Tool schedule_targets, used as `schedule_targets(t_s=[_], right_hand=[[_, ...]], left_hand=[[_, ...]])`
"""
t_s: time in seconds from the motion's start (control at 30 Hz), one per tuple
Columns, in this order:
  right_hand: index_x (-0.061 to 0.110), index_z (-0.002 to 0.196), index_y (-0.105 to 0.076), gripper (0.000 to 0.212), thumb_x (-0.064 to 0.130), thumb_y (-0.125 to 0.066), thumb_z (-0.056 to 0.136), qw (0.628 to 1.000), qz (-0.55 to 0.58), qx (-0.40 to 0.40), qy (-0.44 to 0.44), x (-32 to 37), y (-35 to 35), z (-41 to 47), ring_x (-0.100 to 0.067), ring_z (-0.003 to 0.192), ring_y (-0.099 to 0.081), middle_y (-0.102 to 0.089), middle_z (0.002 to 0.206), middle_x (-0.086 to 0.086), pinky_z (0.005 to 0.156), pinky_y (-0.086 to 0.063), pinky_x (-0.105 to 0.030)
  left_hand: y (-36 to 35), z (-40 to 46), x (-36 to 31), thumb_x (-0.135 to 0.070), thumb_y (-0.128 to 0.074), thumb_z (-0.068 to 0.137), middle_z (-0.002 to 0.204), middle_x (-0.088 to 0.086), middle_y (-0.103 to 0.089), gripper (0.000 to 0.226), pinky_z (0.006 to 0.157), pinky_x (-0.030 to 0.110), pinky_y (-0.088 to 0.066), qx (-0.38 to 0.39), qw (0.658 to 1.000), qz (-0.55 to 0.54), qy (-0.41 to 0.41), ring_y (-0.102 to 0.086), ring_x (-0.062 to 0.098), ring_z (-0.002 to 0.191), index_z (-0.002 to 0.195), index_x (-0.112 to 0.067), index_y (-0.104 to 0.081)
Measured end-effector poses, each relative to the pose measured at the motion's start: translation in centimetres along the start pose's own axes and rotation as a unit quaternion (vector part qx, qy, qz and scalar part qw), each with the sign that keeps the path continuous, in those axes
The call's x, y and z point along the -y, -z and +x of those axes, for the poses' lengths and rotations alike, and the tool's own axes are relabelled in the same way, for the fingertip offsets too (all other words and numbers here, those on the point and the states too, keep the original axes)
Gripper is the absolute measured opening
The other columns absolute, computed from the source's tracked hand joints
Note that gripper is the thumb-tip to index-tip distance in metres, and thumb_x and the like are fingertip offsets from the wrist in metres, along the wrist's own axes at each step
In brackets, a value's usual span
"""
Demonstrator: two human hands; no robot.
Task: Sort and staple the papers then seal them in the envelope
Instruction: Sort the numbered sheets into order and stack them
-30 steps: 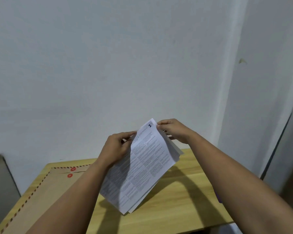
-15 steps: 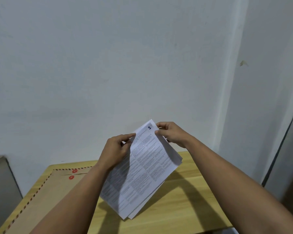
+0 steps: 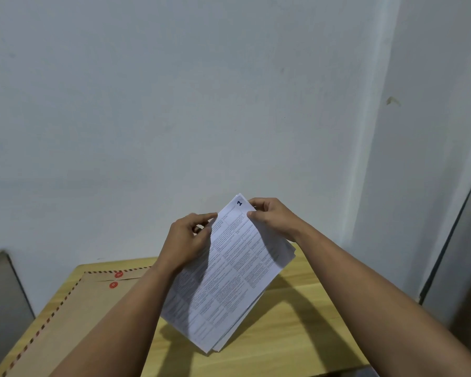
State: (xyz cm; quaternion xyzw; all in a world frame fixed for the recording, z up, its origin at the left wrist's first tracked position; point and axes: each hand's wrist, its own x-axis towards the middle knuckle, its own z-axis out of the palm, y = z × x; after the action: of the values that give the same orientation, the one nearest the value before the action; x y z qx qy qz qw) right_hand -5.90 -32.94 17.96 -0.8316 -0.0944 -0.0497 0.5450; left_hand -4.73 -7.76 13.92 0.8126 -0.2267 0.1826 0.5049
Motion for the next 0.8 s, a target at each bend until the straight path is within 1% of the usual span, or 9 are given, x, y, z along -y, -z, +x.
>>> schedule_targets(t_s=[0.13, 0.2, 0.27, 0.37, 0.47, 0.53, 0.6, 0.73, 0.8], right_hand=[[0.026, 0.127, -0.073, 0.032, 0.012, -0.061, 0.101, 0.999, 0.035, -0.016, 0.023, -0.5, 0.2, 0.5, -0.020, 0.098, -0.078, -0.081, 0.109, 0.000, 0.089, -0.061, -0.037], [0.028, 0.136, -0.068, 0.039, 0.011, -0.063, 0.101, 0.998, 0.044, -0.032, 0.036, -0.7, 0.2, 0.9, -0.021, 0.101, -0.078, -0.080, 0.110, -0.005, 0.095, -0.060, -0.041], [0.031, 0.141, -0.064, 0.043, 0.013, -0.064, 0.101, 0.997, 0.034, -0.049, 0.045, -0.9, 0.2, 1.1, -0.022, 0.100, -0.077, -0.080, 0.107, -0.009, 0.094, -0.060, -0.037], [0.030, 0.141, -0.065, 0.042, 0.015, -0.064, 0.102, 0.996, 0.023, -0.070, 0.044, -1.3, 0.3, 1.0, -0.018, 0.095, -0.076, -0.077, 0.101, -0.011, 0.084, -0.057, -0.024], [0.034, 0.137, -0.068, 0.040, 0.019, -0.068, 0.100, 0.997, 0.036, -0.070, 0.027, -2.2, 0.4, 0.8, -0.024, 0.100, -0.076, -0.077, 0.107, -0.016, 0.093, -0.061, -0.036], [0.036, 0.135, -0.069, 0.041, 0.021, -0.071, 0.097, 0.998, 0.042, -0.051, 0.005, -2.9, 0.7, 0.6, -0.024, 0.100, -0.077, -0.079, 0.108, -0.010, 0.095, -0.060, -0.042], [0.033, 0.136, -0.068, 0.043, 0.016, -0.071, 0.097, 0.998, 0.053, -0.028, -0.024, -3.4, 0.9, 0.4, -0.024, 0.099, -0.078, -0.080, 0.110, -0.005, 0.091, -0.061, -0.039], [0.020, 0.136, -0.068, 0.041, 0.004, -0.067, 0.099, 0.991, 0.115, -0.015, -0.066, -4.2, 0.8, 0.5, -0.025, 0.095, -0.079, -0.080, 0.110, -0.009, 0.081, -0.062, -0.034], [0.018, 0.134, -0.070, 0.040, 0.000, -0.065, 0.099, 0.988, 0.125, -0.029, -0.085, -4.8, 0.5, 0.7, -0.025, 0.091, -0.080, -0.081, 0.108, -0.011, 0.078, -0.063, -0.035]], left_hand=[[0.3, 0.4, 0.0, -0.022, -0.068, 0.095, 0.123, -0.013, -0.055, 0.041, 0.073, 0.003, -0.042, 0.014, 0.999, 0.042, 0.000, -0.056, -0.004, 0.108, 0.133, -0.036, -0.066], [0.3, 0.6, -0.2, -0.021, -0.064, 0.096, 0.125, -0.017, -0.062, 0.044, 0.077, 0.006, -0.044, 0.042, 0.999, 0.019, 0.015, -0.061, -0.003, 0.105, 0.137, -0.038, -0.064], [0.1, 0.8, -0.4, -0.017, -0.061, 0.097, 0.122, -0.019, -0.071, 0.046, 0.081, 0.018, -0.049, 0.063, 0.998, 0.005, 0.020, -0.067, -0.002, 0.096, 0.137, -0.038, -0.063], [-0.3, 1.0, -0.6, -0.012, -0.060, 0.097, 0.125, -0.020, -0.071, 0.046, 0.081, 0.012, -0.047, 0.064, 0.997, 0.015, 0.029, -0.066, -0.008, 0.098, 0.138, -0.032, -0.065], [-0.8, 1.1, -0.3, -0.012, -0.059, 0.098, 0.129, -0.019, -0.068, 0.045, 0.085, 0.013, -0.048, 0.074, 0.996, 0.023, 0.039, -0.067, -0.003, 0.106, 0.139, -0.030, -0.064], [-0.9, 1.2, 0.1, -0.011, -0.059, 0.097, 0.130, -0.017, -0.068, 0.045, 0.090, 0.018, -0.051, 0.081, 0.995, 0.022, 0.051, -0.067, -0.001, 0.109, 0.138, -0.028, -0.064], [-0.8, 1.3, 0.6, -0.011, -0.058, 0.097, 0.130, -0.017, -0.068, 0.044, 0.093, 0.023, -0.053, 0.092, 0.993, 0.036, 0.059, -0.066, -0.002, 0.109, 0.137, -0.029, -0.065], [-0.7, 2.0, 1.2, -0.019, -0.059, 0.099, 0.121, -0.020, -0.071, 0.038, 0.082, 0.017, -0.049, 0.107, 0.989, 0.060, 0.079, -0.066, -0.004, 0.098, 0.133, -0.032, -0.068], [-0.7, 2.2, 1.4, -0.024, -0.059, 0.099, 0.119, -0.021, -0.070, 0.033, 0.089, 0.024, -0.051, 0.114, 0.987, 0.069, 0.087, -0.066, 0.000, 0.103, 0.129, -0.032, -0.071]])
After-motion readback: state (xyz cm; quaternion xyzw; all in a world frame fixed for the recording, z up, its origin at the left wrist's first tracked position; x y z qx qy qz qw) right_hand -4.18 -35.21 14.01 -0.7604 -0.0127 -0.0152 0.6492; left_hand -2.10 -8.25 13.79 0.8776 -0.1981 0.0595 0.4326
